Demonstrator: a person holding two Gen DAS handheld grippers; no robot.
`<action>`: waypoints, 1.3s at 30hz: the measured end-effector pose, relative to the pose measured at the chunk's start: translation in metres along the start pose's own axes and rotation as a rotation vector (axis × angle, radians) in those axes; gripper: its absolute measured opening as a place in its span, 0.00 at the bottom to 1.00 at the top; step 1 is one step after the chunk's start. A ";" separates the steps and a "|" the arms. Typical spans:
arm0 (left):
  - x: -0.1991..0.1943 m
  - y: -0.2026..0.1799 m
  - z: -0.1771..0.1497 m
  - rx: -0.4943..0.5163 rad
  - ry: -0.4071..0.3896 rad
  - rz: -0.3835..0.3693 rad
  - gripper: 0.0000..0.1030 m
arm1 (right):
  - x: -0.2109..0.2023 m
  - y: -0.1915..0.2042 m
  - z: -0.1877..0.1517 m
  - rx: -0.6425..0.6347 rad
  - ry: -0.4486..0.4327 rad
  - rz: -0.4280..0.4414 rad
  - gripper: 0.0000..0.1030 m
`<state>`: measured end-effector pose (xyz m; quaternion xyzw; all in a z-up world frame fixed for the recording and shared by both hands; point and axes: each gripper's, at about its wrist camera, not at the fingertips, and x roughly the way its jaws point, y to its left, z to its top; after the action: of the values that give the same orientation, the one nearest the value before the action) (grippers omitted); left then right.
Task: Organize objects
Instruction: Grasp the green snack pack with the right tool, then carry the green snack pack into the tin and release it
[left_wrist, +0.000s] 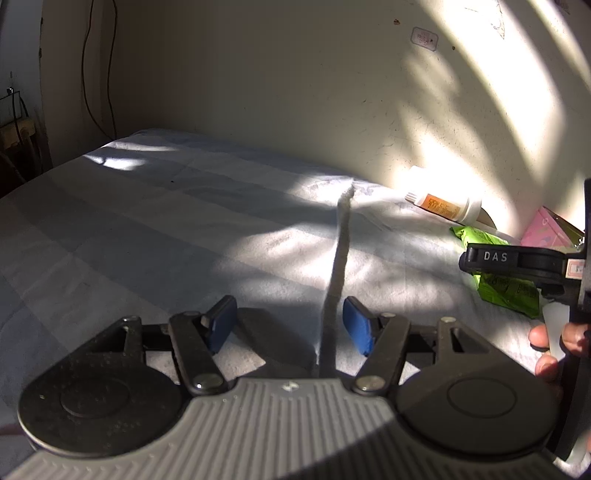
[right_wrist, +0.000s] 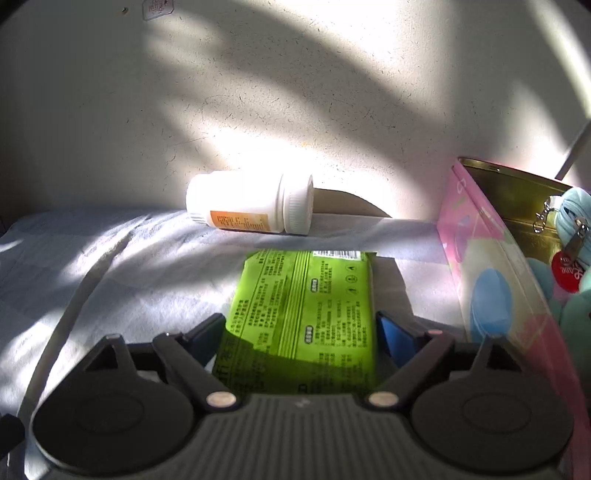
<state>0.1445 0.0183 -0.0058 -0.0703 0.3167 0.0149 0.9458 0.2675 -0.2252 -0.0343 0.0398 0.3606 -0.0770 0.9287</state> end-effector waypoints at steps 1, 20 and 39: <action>0.001 0.001 0.000 0.000 -0.001 -0.003 0.64 | -0.006 0.001 -0.004 -0.022 0.001 0.039 0.75; -0.063 -0.094 -0.045 0.345 0.158 -0.793 0.72 | -0.242 -0.163 -0.177 -0.215 -0.095 0.295 0.97; -0.113 -0.151 -0.070 0.475 0.188 -0.762 0.63 | -0.234 -0.133 -0.191 -0.245 -0.162 0.276 0.57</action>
<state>0.0230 -0.1389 0.0254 0.0360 0.3472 -0.4137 0.8409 -0.0523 -0.3049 -0.0197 -0.0307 0.2823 0.0924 0.9544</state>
